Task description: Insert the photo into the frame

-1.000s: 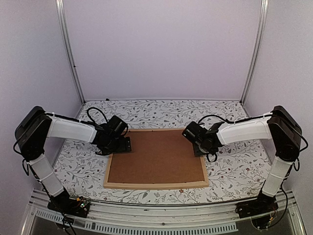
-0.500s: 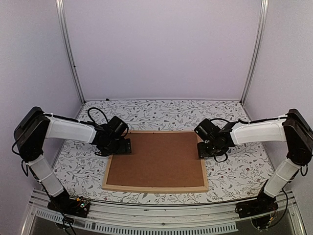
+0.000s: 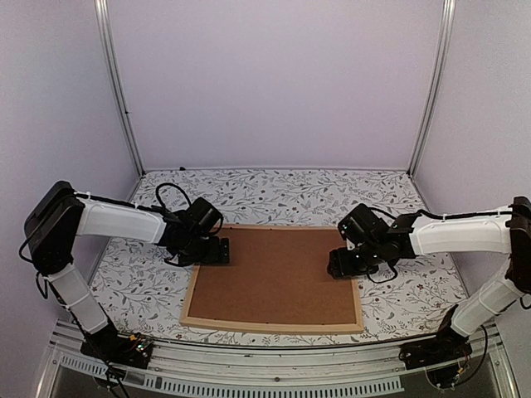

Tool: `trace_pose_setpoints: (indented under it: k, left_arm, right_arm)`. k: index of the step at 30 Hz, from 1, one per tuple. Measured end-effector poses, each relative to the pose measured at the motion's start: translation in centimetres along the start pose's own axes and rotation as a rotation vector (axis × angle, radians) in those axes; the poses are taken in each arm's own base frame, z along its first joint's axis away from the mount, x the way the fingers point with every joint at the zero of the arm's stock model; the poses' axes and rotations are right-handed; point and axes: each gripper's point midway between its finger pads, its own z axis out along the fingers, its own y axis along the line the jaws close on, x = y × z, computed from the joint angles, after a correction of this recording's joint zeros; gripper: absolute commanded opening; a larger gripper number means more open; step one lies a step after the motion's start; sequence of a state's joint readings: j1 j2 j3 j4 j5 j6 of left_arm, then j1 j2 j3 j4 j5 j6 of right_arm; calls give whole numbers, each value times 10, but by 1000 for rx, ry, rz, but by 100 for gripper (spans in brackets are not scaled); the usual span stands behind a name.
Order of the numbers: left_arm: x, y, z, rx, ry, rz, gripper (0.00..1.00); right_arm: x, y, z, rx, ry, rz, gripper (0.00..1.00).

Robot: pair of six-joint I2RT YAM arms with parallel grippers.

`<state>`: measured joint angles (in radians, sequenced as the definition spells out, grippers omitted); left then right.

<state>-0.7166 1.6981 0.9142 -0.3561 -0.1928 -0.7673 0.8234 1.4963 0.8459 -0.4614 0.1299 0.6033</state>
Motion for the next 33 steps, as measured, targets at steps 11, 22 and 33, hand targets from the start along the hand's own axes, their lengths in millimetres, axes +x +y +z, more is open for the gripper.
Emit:
trace_pose_setpoints:
  k: [11, 22, 33]
  left_arm:
    - [2, -4, -1, 14, 12, 7, 100]
    - [-1, -1, -2, 12, 18, 0, 100]
    - [-2, -1, -3, 11, 20, 5, 100]
  right_arm:
    - [33, -20, -17, -11, 42, 45, 68]
    - [73, -50, -37, 28, 105, 131, 62]
    - [91, -52, -25, 28, 168, 146, 62]
